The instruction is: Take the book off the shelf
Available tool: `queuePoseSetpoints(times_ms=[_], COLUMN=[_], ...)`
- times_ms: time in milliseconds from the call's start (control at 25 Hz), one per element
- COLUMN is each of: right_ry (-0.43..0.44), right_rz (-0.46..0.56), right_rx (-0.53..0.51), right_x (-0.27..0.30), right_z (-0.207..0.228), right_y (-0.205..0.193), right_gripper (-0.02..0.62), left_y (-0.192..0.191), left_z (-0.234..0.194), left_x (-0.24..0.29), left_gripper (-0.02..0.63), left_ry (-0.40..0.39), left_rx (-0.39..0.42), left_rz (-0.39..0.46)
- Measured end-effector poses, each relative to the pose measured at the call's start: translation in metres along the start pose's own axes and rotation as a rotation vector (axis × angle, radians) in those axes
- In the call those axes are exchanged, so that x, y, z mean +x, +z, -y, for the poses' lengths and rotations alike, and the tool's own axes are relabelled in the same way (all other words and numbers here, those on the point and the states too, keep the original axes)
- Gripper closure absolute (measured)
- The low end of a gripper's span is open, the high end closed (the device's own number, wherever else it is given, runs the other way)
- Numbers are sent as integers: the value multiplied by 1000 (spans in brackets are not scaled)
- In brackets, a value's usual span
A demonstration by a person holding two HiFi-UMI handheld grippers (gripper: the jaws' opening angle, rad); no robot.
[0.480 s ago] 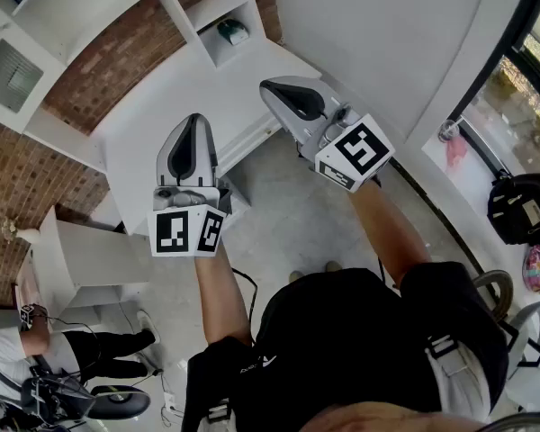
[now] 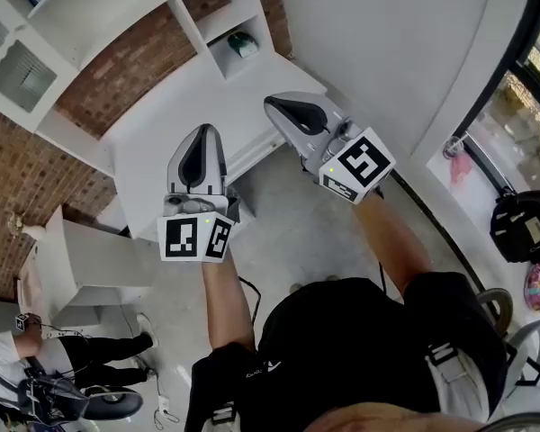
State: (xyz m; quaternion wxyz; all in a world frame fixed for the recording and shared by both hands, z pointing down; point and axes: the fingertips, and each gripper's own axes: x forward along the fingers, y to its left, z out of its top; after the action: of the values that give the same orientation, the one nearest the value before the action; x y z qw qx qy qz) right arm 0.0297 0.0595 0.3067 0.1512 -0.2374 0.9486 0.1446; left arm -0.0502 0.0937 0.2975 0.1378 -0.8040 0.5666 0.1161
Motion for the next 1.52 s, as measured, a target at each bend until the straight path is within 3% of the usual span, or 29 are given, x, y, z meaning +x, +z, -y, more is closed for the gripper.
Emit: queuePoseSetpoints(times_ms=[480, 800, 1080, 1520], right_ry=[68, 77, 77, 68], right_rz=[10, 20, 15, 39], right_rx=[24, 60, 59, 38], right_x=[-14, 15, 75, 237], right_z=[39, 74, 122, 207], right_y=[5, 0, -24, -56], right_gripper=[595, 595, 595, 594], left_y=[-7, -13, -38, -68], left_z=[20, 0, -56, -191], left_x=[35, 73, 124, 237], left_gripper=[607, 607, 607, 607], left_ry=[47, 59, 52, -2], left_rx=[13, 13, -3, 9], left_rz=[-11, -5, 18, 25])
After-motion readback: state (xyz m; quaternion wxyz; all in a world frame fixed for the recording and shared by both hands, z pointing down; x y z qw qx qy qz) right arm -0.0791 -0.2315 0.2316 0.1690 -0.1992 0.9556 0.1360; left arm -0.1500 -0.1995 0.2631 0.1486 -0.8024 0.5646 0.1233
